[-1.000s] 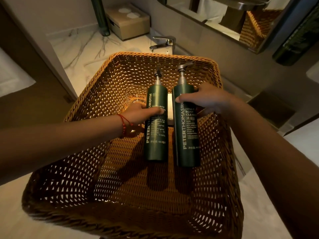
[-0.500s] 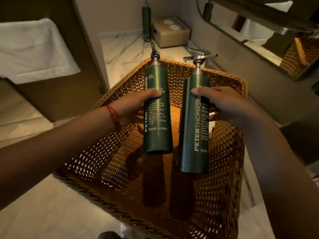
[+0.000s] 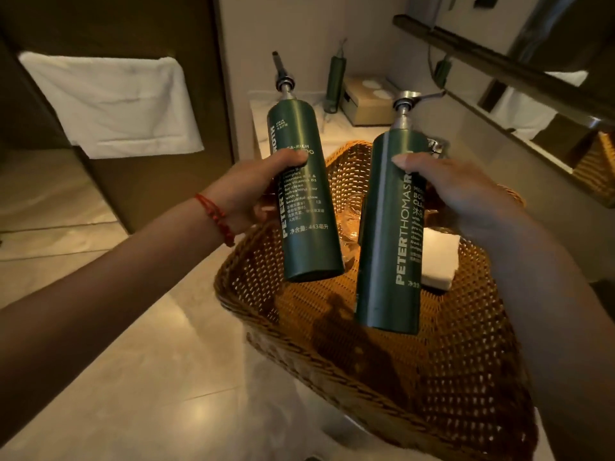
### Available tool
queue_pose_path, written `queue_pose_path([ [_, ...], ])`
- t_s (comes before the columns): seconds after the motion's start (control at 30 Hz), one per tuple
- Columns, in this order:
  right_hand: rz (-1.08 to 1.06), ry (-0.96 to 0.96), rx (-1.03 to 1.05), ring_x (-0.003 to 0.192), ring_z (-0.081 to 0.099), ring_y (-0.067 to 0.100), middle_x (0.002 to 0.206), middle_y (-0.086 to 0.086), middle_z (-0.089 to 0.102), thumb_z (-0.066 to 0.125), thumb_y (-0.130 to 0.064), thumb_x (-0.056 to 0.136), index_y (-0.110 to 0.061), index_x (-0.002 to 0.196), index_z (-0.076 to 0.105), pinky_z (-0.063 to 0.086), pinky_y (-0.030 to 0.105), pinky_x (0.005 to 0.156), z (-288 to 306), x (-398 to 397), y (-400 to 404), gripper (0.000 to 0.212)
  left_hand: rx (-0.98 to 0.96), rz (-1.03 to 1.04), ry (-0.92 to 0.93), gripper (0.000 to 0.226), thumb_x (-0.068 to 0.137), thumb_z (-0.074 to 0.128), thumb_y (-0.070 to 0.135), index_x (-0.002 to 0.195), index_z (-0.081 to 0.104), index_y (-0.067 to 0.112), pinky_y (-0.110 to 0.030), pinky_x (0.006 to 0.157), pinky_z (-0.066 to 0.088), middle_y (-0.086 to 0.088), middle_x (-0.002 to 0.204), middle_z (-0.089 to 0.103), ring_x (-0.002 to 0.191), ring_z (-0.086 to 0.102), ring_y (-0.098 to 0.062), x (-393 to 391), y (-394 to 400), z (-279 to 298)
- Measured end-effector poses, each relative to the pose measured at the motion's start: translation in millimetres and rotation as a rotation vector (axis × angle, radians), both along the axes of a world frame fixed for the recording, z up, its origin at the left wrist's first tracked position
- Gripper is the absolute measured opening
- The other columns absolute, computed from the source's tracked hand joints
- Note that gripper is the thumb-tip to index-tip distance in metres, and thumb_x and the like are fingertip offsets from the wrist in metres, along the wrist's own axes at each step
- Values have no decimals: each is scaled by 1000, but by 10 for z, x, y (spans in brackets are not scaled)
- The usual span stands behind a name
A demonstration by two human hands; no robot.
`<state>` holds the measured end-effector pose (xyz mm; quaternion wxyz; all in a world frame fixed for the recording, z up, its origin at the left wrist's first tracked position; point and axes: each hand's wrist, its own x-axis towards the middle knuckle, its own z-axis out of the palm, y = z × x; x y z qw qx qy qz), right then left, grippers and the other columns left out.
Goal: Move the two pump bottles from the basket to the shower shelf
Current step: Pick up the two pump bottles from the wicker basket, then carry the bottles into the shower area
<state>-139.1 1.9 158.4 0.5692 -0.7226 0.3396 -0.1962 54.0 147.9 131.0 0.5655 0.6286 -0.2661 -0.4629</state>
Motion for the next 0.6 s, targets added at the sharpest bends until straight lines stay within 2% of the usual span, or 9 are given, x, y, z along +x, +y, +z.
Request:
queue_pose_path([
  [0.07, 6, -23, 2, 51, 65, -1, 51, -18, 68, 64, -43, 73, -23, 78, 58, 47, 25, 52, 50, 135, 203, 21, -21, 16, -24, 72, 43, 69, 48, 105, 53, 18, -31, 69, 49, -1, 92, 63, 87, 61, -17, 126, 207, 57],
  [0.2, 51, -46, 18, 56, 67, 3, 55, -15, 70, 65, -42, 72, -23, 78, 59, 50, 24, 52, 84, 447, 656, 21, -47, 57, -54, 66, 40, 69, 49, 97, 56, 19, -26, 60, 50, 2, 84, 67, 74, 66, -11, 384, 701, 65],
  [0.4, 139, -12, 21, 69, 70, 11, 64, -11, 73, 68, -50, 63, -22, 76, 66, 52, 32, 63, -14, 1020, 1402, 30, -36, 117, -57, 57, 45, 68, 48, 92, 58, 18, -21, 51, 51, 4, 73, 67, 61, 67, -7, 821, 1604, -79],
  [0.5, 167, -7, 16, 66, 70, 10, 62, -11, 73, 69, -55, 51, -20, 78, 66, 53, 25, 53, -121, 1376, 1807, 44, -21, 183, -69, 44, 54, 68, 45, 89, 59, 19, -20, 51, 52, 5, 72, 68, 62, 67, -7, 1065, 2120, -166],
  [0.6, 238, -16, 23, 58, 68, 5, 60, -14, 72, 68, -56, 50, -21, 80, 65, 50, 20, 48, -278, 1764, 2234, 46, 1, 257, -91, 51, 46, 68, 50, 87, 61, 20, -23, 55, 50, 9, 66, 69, 64, 66, -7, 1302, 2688, -254],
])
